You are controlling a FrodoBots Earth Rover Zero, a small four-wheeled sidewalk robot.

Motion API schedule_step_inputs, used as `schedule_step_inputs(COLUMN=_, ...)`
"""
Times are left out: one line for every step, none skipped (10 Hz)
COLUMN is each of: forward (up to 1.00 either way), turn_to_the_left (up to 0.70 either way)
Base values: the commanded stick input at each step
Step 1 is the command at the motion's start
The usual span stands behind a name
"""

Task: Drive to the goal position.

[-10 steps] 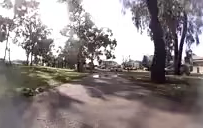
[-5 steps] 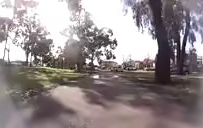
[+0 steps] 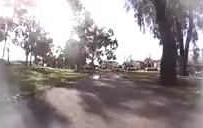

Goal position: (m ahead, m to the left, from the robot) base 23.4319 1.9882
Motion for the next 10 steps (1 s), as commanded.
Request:
schedule_step_inputs(forward=0.7, turn_to_the_left=0.0)
schedule_step_inputs(forward=0.7, turn_to_the_left=0.0)
schedule_step_inputs(forward=0.7, turn_to_the_left=0.0)
schedule_step_inputs(forward=0.7, turn_to_the_left=0.0)
schedule_step_inputs(forward=0.7, turn_to_the_left=0.0)
schedule_step_inputs(forward=0.7, turn_to_the_left=0.0)
schedule_step_inputs(forward=0.7, turn_to_the_left=0.0)
schedule_step_inputs(forward=0.7, turn_to_the_left=0.0)
schedule_step_inputs(forward=0.7, turn_to_the_left=0.0)
schedule_step_inputs(forward=0.7, turn_to_the_left=0.0)
